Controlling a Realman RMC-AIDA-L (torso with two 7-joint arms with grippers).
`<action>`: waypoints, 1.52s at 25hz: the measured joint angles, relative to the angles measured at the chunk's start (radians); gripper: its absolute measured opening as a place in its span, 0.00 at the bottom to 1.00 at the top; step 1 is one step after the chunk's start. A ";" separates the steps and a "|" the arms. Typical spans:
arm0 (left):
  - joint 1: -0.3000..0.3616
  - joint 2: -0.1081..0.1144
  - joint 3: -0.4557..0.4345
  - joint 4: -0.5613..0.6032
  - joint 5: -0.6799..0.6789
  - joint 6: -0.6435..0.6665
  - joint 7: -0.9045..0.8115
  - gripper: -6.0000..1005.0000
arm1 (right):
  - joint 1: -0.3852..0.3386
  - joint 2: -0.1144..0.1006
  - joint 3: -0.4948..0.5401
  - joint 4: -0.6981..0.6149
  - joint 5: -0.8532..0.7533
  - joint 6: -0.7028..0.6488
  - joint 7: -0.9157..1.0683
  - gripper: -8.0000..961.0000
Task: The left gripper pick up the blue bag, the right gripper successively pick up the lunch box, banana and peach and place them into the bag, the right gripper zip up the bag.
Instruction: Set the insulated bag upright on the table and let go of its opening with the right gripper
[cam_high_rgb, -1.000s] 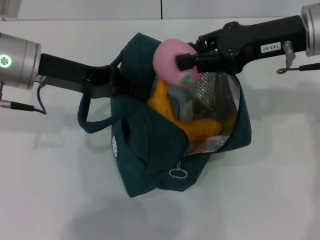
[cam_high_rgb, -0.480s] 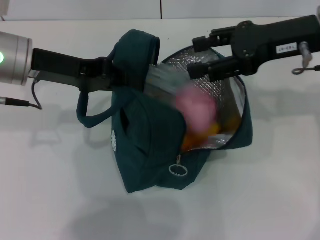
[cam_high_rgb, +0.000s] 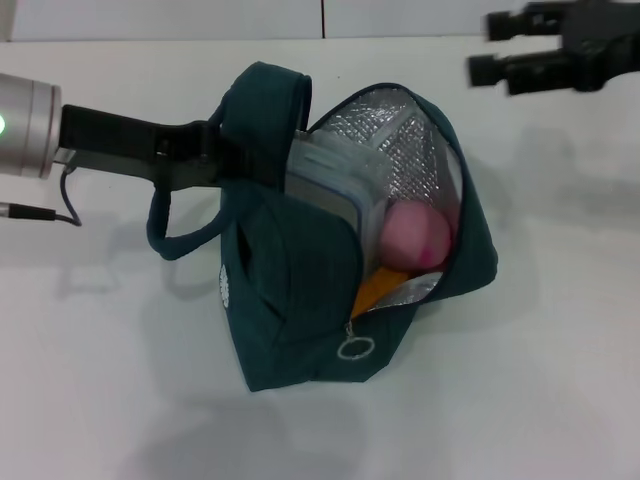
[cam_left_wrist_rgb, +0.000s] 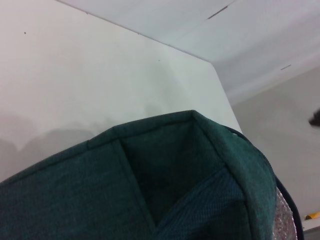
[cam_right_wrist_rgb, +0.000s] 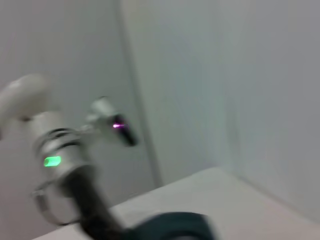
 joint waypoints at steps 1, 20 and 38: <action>0.001 0.000 0.000 0.000 0.000 0.000 0.001 0.05 | -0.009 -0.007 0.015 0.005 -0.014 0.014 -0.002 0.84; 0.010 0.019 0.000 -0.012 0.000 -0.002 0.022 0.05 | 0.043 0.010 0.010 0.255 -0.206 0.196 -0.096 0.83; 0.000 0.029 0.000 -0.051 0.002 -0.022 0.054 0.05 | 0.106 0.067 -0.117 0.258 -0.268 0.302 -0.121 0.83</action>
